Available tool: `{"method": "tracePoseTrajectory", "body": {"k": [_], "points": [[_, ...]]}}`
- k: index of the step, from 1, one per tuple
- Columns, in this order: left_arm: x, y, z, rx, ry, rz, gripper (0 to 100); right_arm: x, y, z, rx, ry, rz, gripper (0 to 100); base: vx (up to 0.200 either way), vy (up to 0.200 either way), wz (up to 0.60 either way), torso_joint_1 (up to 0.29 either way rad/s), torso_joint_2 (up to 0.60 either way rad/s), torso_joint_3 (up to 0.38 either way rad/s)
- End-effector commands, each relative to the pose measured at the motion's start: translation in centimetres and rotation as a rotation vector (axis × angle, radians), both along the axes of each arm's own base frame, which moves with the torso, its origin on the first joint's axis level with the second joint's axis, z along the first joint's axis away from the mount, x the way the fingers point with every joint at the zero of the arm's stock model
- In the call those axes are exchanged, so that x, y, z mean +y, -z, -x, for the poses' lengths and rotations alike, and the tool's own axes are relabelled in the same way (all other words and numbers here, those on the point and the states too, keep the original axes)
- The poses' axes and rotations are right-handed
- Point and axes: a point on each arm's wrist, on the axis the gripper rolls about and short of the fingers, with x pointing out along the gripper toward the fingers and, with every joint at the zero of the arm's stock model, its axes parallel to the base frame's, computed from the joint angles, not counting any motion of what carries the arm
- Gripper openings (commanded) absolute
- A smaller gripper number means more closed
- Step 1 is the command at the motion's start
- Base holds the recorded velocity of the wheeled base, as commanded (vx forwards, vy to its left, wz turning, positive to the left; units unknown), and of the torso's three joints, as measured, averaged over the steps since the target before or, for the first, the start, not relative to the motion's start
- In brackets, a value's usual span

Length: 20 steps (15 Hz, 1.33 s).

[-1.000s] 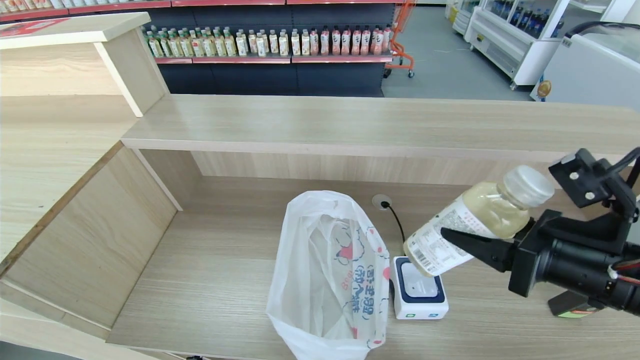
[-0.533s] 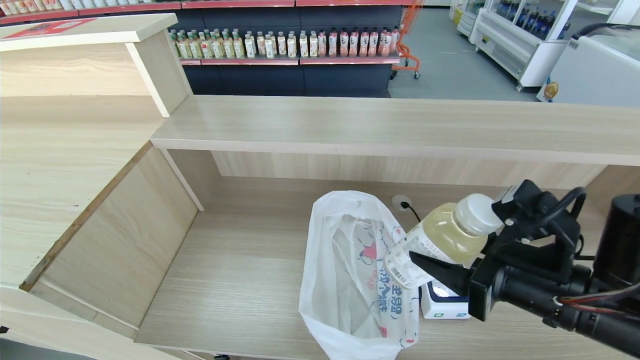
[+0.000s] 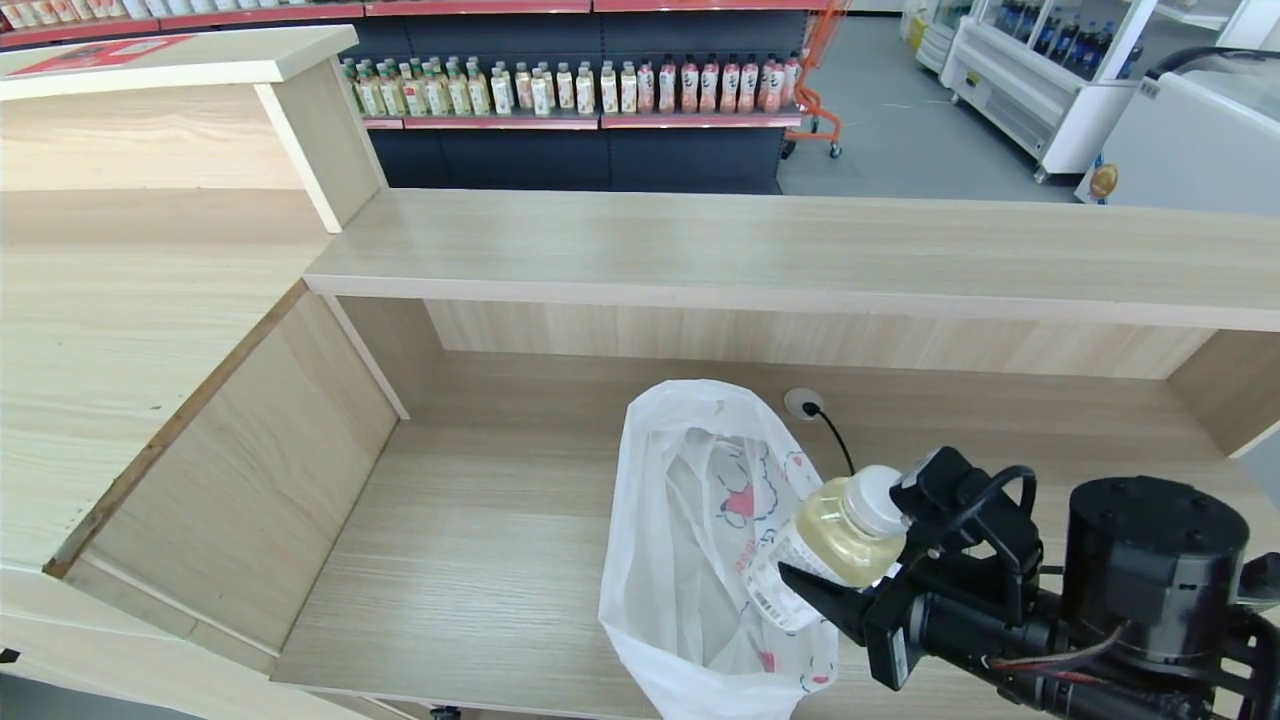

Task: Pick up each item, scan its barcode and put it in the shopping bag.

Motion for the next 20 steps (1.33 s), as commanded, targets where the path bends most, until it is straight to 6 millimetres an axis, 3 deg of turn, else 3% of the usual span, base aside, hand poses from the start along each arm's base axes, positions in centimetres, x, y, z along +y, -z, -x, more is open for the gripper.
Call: {"method": "tracePoseTrajectory", "body": {"k": [1,6,10,16,20], "points": [[0.0,0.0,0.0,0.000,0.000,0.000,100,0.3,1.4,-0.3,0.033,-0.006,0.019,0,0.000,0.000,0.00,0.000,0.00,0.000],[0.0,0.0,0.0,0.000,0.000,0.000,100,0.7,3.8,-0.8,0.044,-0.088,-0.028,0,0.000,0.000,0.00,0.000,0.00,0.000],[0.0,0.0,0.0,0.000,0.000,0.000,100,1.3,7.4,-1.8,0.065,-0.094,-0.013,0,0.000,0.000,0.00,0.000,0.00,0.000],[0.0,0.0,0.0,0.000,0.000,0.000,100,-0.1,9.3,-3.5,0.081,-0.028,0.065,0,0.000,0.000,0.00,0.000,0.00,0.000],[0.0,0.0,0.0,0.000,0.000,0.000,100,0.3,9.6,-4.4,0.067,-0.025,0.068,0,0.000,0.000,0.00,0.000,0.00,0.000]]}}
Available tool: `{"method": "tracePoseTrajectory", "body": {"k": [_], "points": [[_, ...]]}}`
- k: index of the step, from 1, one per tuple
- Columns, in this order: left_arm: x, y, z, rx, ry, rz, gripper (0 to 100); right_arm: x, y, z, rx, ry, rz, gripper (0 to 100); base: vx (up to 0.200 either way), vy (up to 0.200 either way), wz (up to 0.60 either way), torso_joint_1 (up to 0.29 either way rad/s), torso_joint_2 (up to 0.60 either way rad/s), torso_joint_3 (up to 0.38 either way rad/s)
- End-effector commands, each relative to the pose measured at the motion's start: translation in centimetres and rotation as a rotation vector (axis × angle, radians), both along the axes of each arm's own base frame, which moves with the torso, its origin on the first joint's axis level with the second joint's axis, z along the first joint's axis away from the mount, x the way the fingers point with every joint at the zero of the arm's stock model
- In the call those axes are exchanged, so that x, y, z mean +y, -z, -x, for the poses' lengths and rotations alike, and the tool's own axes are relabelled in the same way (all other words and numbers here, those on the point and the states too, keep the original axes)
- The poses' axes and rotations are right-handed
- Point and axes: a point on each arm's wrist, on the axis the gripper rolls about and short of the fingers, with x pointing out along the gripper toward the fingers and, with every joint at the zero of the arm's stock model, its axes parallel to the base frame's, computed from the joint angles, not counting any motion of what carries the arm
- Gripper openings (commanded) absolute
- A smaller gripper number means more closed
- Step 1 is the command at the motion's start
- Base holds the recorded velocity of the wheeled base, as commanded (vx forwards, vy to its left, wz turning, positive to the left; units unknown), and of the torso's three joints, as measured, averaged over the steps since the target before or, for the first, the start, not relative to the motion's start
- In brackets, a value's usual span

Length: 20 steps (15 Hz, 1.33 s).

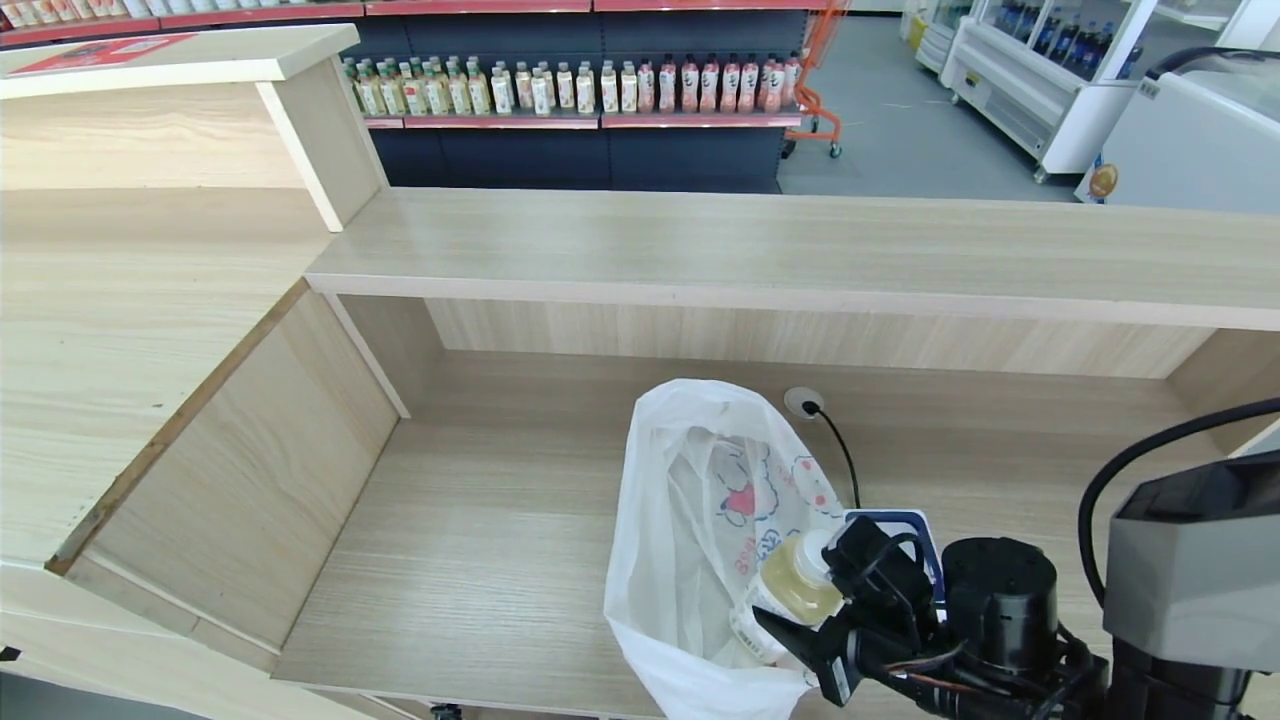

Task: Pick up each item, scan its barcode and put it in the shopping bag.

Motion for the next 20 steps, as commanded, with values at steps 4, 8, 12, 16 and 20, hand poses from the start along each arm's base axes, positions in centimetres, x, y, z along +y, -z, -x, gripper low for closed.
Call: {"method": "tracePoseTrajectory", "body": {"k": [4,8,12,16,20], "points": [[0.0,0.0,0.0,0.000,0.000,0.000,100,0.9,0.4,-1.3,-0.032,-0.012,-0.001,0,0.000,0.000,0.00,0.000,0.00,0.000],[0.0,0.0,0.0,0.000,0.000,0.000,100,1.5,0.8,-1.8,-0.037,-0.043,-0.002,100,0.000,0.000,0.00,0.000,0.00,0.000],[0.0,0.0,0.0,0.000,0.000,0.000,100,1.9,0.5,-2.2,-0.055,-0.048,-0.019,100,0.000,0.000,0.00,0.000,0.00,0.000],[0.0,0.0,0.0,0.000,0.000,0.000,100,1.3,-4.7,-1.1,-0.196,-0.105,-0.125,100,0.000,0.000,0.00,0.000,0.00,0.000],[0.0,0.0,0.0,0.000,0.000,0.000,100,-1.7,-10.9,2.8,-0.242,-0.078,-0.149,100,0.000,0.000,0.00,0.000,0.00,0.000]]}}
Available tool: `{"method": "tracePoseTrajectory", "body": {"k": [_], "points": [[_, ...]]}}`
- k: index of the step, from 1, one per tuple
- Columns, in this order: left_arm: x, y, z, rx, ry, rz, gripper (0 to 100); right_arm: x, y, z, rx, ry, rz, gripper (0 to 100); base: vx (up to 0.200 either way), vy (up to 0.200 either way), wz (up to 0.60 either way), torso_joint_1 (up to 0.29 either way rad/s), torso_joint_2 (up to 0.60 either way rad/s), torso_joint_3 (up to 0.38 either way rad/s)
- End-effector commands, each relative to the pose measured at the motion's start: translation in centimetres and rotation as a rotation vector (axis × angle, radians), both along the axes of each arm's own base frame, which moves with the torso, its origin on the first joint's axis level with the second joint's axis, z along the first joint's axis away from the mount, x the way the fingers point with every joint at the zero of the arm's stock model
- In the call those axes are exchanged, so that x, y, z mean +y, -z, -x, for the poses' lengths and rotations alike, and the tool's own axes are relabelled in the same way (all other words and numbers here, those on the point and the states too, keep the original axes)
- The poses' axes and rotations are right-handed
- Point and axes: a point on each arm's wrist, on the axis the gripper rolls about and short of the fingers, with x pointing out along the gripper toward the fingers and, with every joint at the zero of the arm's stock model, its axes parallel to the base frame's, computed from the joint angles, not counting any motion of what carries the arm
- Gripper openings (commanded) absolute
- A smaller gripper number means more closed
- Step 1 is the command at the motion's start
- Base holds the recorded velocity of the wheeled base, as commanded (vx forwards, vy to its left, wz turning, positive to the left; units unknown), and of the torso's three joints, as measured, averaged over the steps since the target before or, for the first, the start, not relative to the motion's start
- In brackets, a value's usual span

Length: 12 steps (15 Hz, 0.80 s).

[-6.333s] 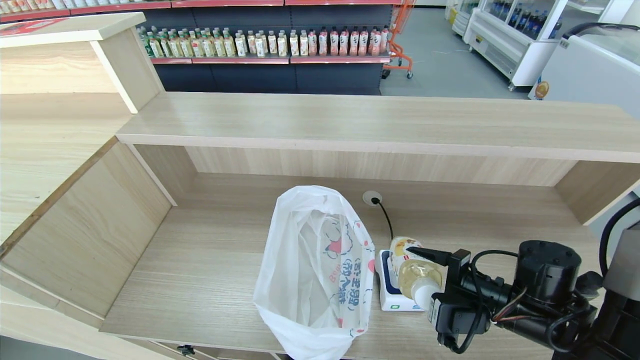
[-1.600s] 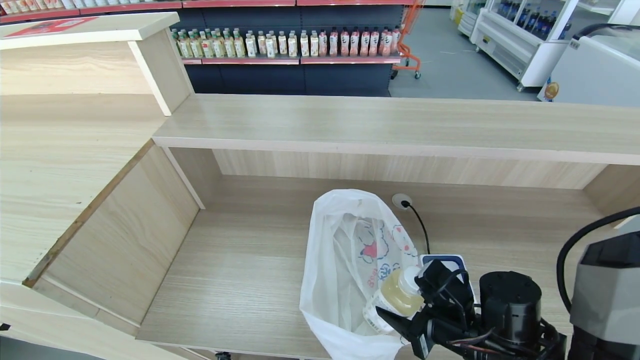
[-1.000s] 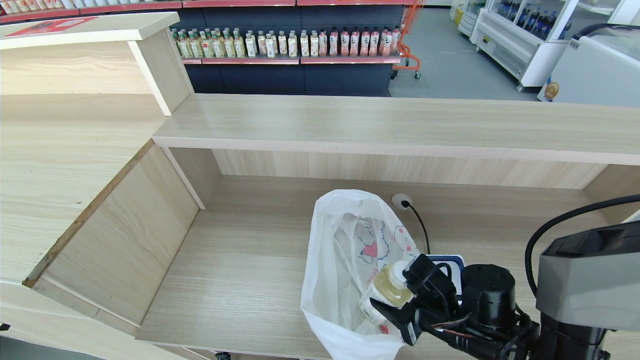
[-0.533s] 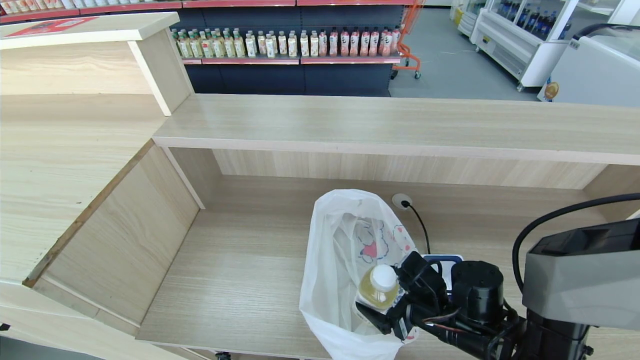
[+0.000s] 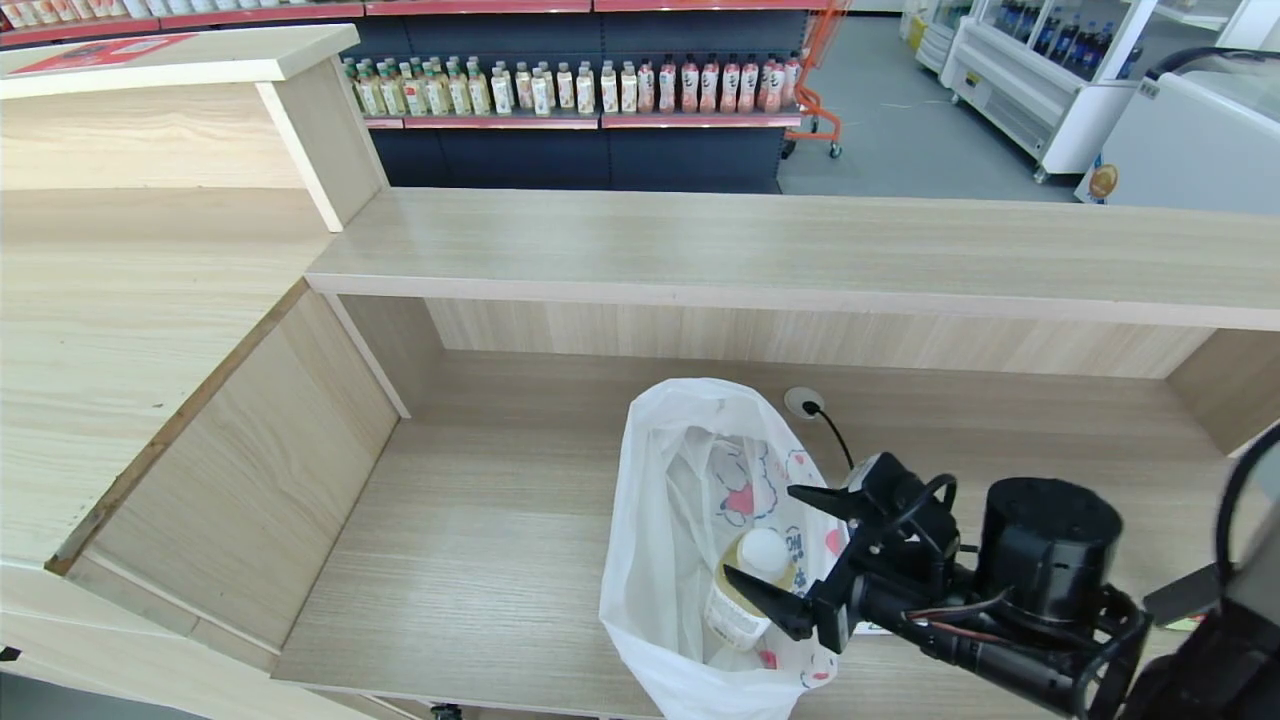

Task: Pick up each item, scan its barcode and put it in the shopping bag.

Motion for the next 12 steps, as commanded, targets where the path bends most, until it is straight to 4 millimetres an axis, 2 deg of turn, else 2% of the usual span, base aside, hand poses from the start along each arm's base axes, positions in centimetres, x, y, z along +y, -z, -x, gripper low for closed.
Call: {"method": "tracePoseTrajectory", "body": {"k": [1,3,4,5,6,7,9,12], "points": [[0.0,0.0,0.0,0.000,0.000,0.000,100,-3.9,-6.4,4.0,-0.089,0.094,-0.048,100,0.000,0.000,0.00,0.000,0.00,0.000],[0.0,0.0,0.0,0.000,0.000,0.000,100,-7.3,-8.7,8.0,-0.079,0.224,-0.022,100,0.000,0.000,0.00,0.000,0.00,0.000],[0.0,0.0,0.0,0.000,0.000,0.000,100,-9.2,-9.0,10.9,-0.048,0.264,0.010,100,0.000,0.000,0.00,0.000,0.00,0.000],[0.0,0.0,0.0,0.000,0.000,0.000,100,-11.1,-8.9,14.0,0.003,0.293,0.055,100,0.000,0.000,0.00,0.000,0.00,0.000],[0.0,0.0,0.0,0.000,0.000,0.000,100,-12.1,-8.9,15.6,0.028,0.307,0.079,100,0.000,0.000,0.00,0.000,0.00,0.000],[0.0,0.0,0.0,0.000,0.000,0.000,100,-14.0,-8.4,18.6,0.078,0.348,0.127,100,0.000,0.000,0.00,0.000,0.00,0.000],[0.0,0.0,0.0,0.000,0.000,0.000,100,-15.5,-7.7,20.9,0.082,0.391,0.130,100,0.000,0.000,0.00,0.000,0.00,0.000],[0.0,0.0,0.0,0.000,0.000,0.000,100,-15.6,-8.0,21.1,0.077,0.458,0.117,100,0.000,0.000,0.00,0.000,0.00,0.000]]}}
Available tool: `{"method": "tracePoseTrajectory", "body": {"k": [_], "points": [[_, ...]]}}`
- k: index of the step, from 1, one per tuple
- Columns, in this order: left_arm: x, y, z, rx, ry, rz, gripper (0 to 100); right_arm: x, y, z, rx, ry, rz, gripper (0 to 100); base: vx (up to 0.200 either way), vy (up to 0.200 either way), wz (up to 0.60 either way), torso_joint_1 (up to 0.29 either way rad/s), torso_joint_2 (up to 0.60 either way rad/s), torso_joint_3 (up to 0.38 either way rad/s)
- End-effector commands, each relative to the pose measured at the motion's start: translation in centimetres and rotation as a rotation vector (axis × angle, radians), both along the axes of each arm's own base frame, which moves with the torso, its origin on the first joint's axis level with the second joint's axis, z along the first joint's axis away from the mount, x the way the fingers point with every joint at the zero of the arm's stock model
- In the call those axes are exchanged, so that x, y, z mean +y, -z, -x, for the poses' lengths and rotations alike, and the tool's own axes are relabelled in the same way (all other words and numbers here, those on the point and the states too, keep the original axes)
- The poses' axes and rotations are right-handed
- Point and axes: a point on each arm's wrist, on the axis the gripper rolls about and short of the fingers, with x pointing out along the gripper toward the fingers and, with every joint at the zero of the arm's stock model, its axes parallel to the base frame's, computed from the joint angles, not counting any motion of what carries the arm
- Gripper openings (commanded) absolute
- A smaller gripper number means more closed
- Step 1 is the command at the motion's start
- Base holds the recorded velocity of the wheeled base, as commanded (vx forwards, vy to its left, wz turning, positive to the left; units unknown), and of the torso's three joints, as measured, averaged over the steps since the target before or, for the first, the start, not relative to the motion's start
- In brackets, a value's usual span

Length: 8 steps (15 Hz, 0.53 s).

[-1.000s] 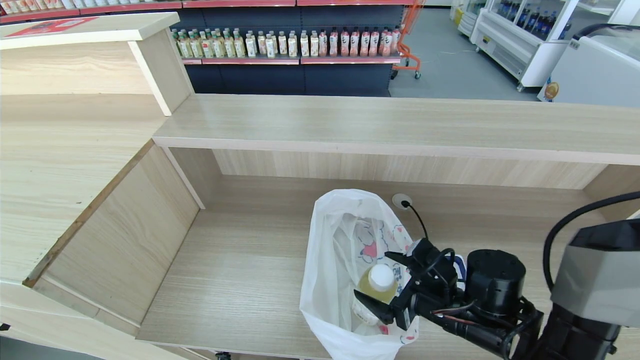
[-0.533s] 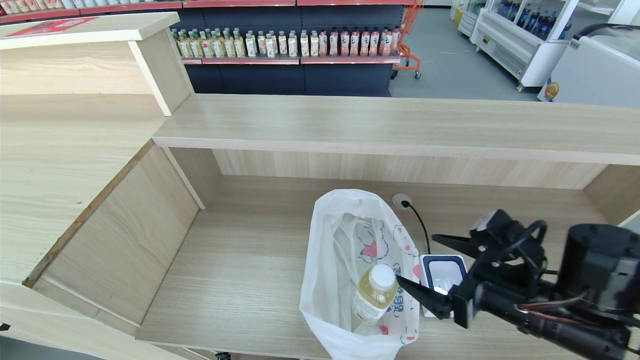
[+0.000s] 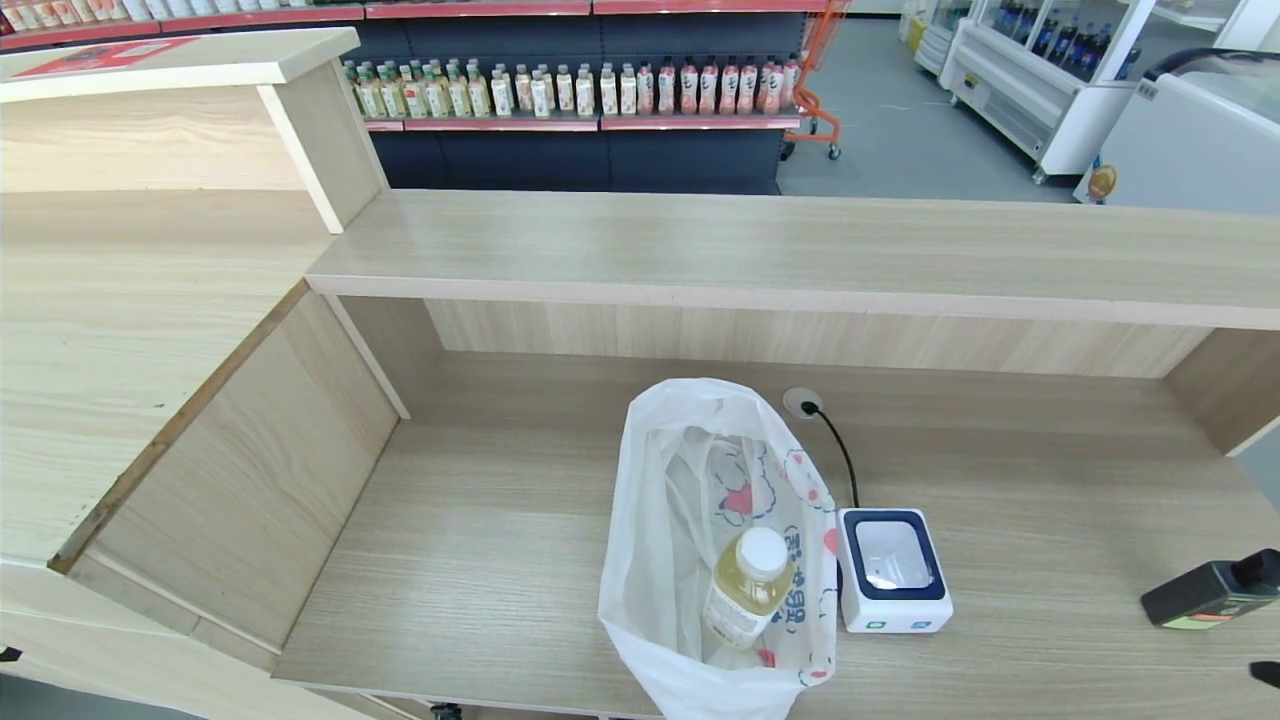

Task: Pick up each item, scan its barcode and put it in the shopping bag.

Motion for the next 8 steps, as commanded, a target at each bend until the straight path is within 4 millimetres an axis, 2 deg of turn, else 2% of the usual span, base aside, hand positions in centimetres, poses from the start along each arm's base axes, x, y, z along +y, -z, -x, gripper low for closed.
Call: {"method": "tracePoseTrajectory", "body": {"k": [1,7,8], "points": [[0.00,0.00,0.00,0.000,0.000,0.001,100,-1.11,-1.00,2.09,-0.145,0.047,-0.067,100,0.000,0.000,0.00,0.000,0.00,0.000],[0.00,0.00,0.00,0.000,0.000,0.001,100,-1.13,-0.90,2.11,-0.142,0.051,-0.067,100,0.000,0.000,0.00,0.000,0.00,0.000],[0.00,0.00,0.00,0.000,0.000,0.001,100,-1.16,-0.89,2.18,-0.145,0.052,-0.068,100,-0.200,0.000,0.00,0.002,0.00,0.002]]}}
